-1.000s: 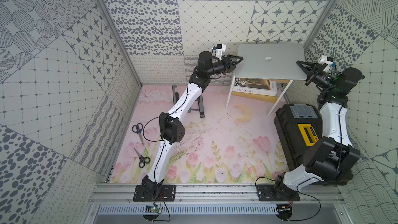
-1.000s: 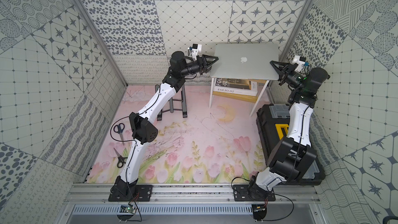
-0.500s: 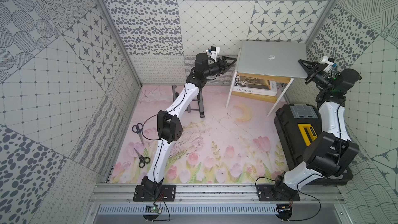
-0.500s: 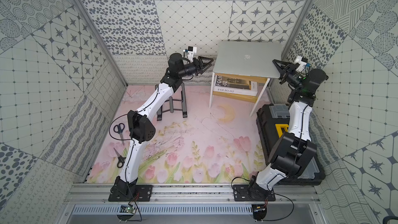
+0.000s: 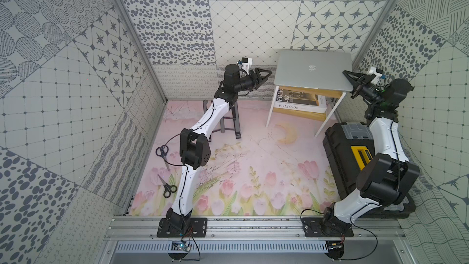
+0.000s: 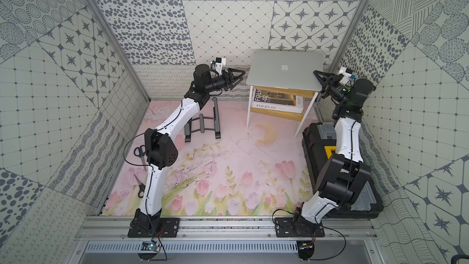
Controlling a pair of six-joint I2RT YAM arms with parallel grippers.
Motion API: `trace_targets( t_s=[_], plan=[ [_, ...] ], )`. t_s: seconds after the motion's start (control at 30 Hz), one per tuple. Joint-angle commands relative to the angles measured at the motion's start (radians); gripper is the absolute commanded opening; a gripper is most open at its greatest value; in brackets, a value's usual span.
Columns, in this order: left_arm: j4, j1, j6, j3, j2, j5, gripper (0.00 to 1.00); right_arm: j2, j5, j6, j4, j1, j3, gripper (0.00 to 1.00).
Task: Close the laptop lid and set it aside
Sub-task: Place the laptop on the shelf.
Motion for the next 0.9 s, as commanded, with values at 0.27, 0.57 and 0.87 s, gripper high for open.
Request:
trace_targets(
  t_s=[0.27,0.57,0.87],
  plan=[
    [0.041,0.007,0.049,0.042,0.001,0.052,0.61,0.013,0.084,-0.081,-0.054,0.014,0.122,0.0],
    [0.023,0.007,0.042,0.052,0.011,0.099,0.6,0.07,0.058,-0.112,-0.115,0.029,0.187,0.22],
    [0.07,0.02,0.018,-0.024,-0.009,0.125,0.59,0.11,0.033,-0.237,-0.273,0.026,0.279,0.26]
  ],
)
